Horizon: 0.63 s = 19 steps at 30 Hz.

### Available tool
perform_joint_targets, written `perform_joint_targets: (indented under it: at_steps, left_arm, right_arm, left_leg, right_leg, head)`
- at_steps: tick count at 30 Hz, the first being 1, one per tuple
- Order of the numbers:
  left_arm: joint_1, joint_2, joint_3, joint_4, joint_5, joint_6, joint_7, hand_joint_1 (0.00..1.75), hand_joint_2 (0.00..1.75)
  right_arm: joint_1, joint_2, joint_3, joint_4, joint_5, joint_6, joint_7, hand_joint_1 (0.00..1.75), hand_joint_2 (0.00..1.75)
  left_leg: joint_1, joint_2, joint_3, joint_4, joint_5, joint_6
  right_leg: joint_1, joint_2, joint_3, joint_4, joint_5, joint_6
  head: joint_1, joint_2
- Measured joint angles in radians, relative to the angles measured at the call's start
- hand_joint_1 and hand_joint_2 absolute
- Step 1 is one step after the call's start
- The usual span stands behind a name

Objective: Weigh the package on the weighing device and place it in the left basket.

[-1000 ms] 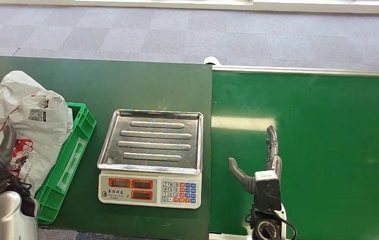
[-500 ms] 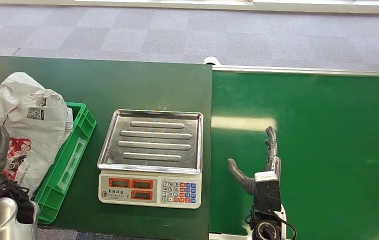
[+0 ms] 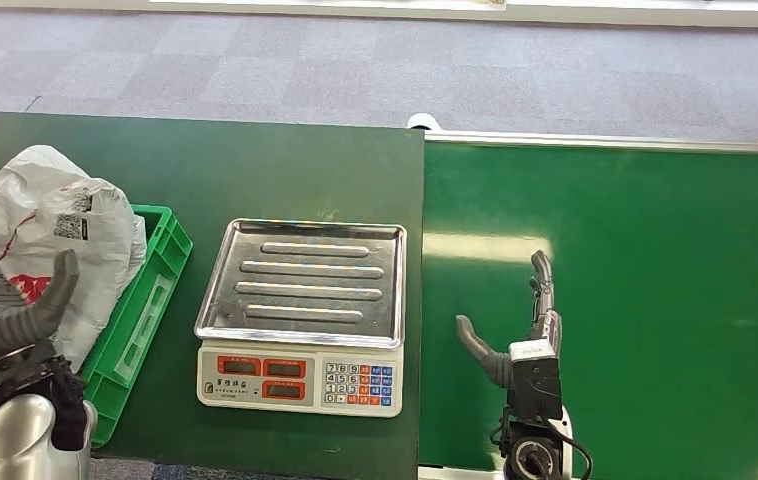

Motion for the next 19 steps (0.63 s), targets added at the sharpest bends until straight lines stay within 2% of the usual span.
perform_joint_targets:
  at_steps: [4,10,14,19]
  left_arm:
    - [0.056,-0.014,-0.142,-0.001,0.024,-0.143,0.011,0.00,1.75]
    - [0.137,-0.042,-0.330,0.057,0.071,-0.228,-0.033,0.00,1.75]
    - [0.162,-0.048,-0.403,0.079,0.071,-0.246,-0.030,0.00,1.75]
    - [0.167,-0.055,-0.446,0.090,0.079,-0.277,-0.007,0.00,1.75]
  right_arm:
    - [-0.021,0.003,0.000,0.020,0.001,0.020,0.000,0.00,1.75]
    - [-0.022,0.004,0.000,0.046,0.000,0.025,-0.005,0.00,1.75]
    - [-0.022,0.004,0.001,0.060,-0.003,0.024,-0.008,0.00,1.75]
    - [-0.022,0.004,0.002,0.071,-0.004,0.024,-0.008,0.00,1.75]
  left_leg:
    - [0.000,0.000,0.000,0.000,0.000,0.000]
    - [0.000,0.000,-0.001,0.000,-0.001,0.000]
    - [0.000,0.000,-0.001,0.000,-0.001,0.000]
    - [0.000,0.000,-0.001,0.000,0.000,0.000]
  right_leg:
    - [0.000,0.000,0.000,0.000,0.000,0.000]
    - [0.000,0.000,-0.001,0.000,0.000,0.000]
    - [0.000,0.000,-0.001,0.000,0.000,0.000]
    - [0.000,0.000,-0.001,0.000,0.000,0.000]
  head:
    - [0.000,0.000]
    - [0.000,0.000]
    - [0.000,0.000]
    - [0.000,0.000]
